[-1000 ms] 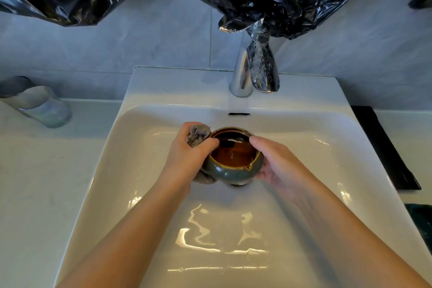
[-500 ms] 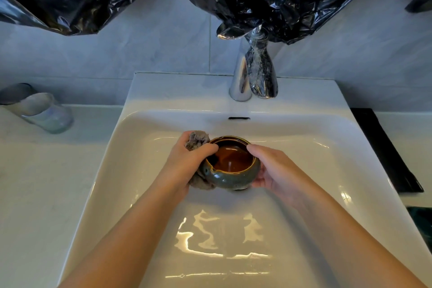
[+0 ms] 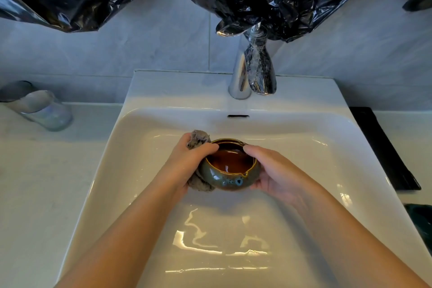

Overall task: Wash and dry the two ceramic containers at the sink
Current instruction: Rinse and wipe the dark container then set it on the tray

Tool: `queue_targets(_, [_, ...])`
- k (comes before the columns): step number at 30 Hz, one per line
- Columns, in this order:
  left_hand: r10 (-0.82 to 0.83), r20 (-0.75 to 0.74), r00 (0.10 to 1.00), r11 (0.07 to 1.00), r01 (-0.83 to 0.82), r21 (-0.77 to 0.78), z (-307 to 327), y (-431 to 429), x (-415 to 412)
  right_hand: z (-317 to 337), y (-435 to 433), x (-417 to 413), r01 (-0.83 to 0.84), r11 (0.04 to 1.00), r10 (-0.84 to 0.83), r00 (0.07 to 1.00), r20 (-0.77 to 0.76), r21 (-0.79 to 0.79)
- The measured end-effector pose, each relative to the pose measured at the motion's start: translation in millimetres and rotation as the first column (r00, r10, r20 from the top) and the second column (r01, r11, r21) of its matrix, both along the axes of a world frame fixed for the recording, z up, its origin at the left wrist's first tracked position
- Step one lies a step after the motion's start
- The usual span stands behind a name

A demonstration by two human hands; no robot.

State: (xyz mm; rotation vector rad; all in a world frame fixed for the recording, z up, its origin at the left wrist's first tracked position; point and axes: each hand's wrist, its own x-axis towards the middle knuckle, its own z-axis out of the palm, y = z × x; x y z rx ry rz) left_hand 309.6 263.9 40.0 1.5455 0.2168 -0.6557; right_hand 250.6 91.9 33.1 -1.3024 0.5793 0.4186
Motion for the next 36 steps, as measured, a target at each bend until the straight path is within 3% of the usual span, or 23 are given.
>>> queue_targets(4, [-0.133,-0.094,0.987,0.988,0.125,-0.090,5.5,5.2,-1.1,0.8,1.2,-3.6,-0.091,0.992,0.095,0.994,-0.049,0.085])
queue_targets(10, [0.017,-0.019,1.000,1.000,-0.016,0.019,6.3,-1.3,-2.7,1.6,-4.0,-0.8,-0.045,0.997,0.042,0.998,-0.048,-0.068])
queue_targets(14, [-0.187,-0.093,0.978,0.982,0.185,-0.039,10.4,2.9,-1.6,5.2,-1.9,-3.5,-0.063,0.998,0.065,0.995,-0.069,0.025])
queue_targets(16, [-0.215,-0.110,0.970,0.976,0.210,-0.056,10.9,5.1,-0.1,7.4,-1.0,-5.0,-0.095,0.995,0.096,0.993,-0.071,0.016])
queue_targets(18, [-0.170,-0.060,0.984,0.985,0.171,0.006,9.6,4.4,1.9,8.3,-2.3,-5.7,-0.163,0.970,0.163,0.987,-0.016,-0.182])
queue_targets(20, [-0.126,0.053,0.991,0.984,0.118,0.137,8.4,3.0,4.2,11.8,-2.0,-7.7,-0.245,0.862,0.295,0.954,0.045,-0.443])
queue_targets(22, [-0.108,0.196,0.975,0.964,0.054,0.261,8.2,1.8,3.7,17.5,4.5,-10.0,-0.288,0.793,0.400,0.910,0.103,-0.538])
queue_targets(26, [-0.206,0.355,0.912,0.912,0.048,0.407,14.6,-3.9,-0.3,13.6,15.5,-10.3,-0.306,0.750,0.456,0.882,0.123,-0.586])
queue_targets(36, [-0.301,0.446,0.843,0.950,0.224,0.217,31.2,-6.2,17.6,14.9,9.8,-11.8,-0.234,0.878,0.361,0.896,0.257,-0.418])
